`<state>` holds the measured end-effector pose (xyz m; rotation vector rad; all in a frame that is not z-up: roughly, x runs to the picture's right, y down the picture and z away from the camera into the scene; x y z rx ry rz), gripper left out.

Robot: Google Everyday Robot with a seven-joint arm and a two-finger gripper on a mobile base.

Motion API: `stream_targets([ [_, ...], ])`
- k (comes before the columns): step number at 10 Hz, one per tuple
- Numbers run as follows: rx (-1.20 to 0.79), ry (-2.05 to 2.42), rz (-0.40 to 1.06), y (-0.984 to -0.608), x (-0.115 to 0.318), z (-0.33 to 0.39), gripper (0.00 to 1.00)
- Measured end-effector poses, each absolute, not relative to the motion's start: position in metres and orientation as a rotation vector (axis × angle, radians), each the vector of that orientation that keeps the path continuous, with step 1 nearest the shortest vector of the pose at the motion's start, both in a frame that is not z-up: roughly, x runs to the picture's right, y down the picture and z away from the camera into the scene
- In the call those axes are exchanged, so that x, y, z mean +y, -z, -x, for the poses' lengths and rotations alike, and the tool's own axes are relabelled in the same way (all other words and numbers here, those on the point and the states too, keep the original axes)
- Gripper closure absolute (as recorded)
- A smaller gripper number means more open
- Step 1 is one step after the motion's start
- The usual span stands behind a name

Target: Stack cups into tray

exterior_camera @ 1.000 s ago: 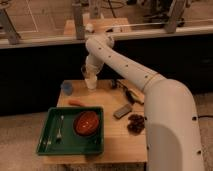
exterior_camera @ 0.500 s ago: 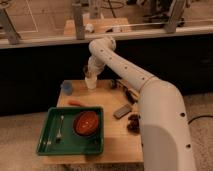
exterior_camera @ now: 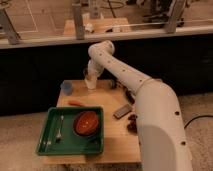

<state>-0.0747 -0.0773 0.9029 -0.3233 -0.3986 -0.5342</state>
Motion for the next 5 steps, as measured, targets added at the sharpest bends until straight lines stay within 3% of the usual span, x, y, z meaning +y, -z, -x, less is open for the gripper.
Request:
stream_targets([
  [2,-0.389,0.529,0.325,-0.9090,-0.0741,0.0727,0.26],
  [5,-0.384,0.516,0.325,-0.9137,-0.0736,0.0704,0.20],
])
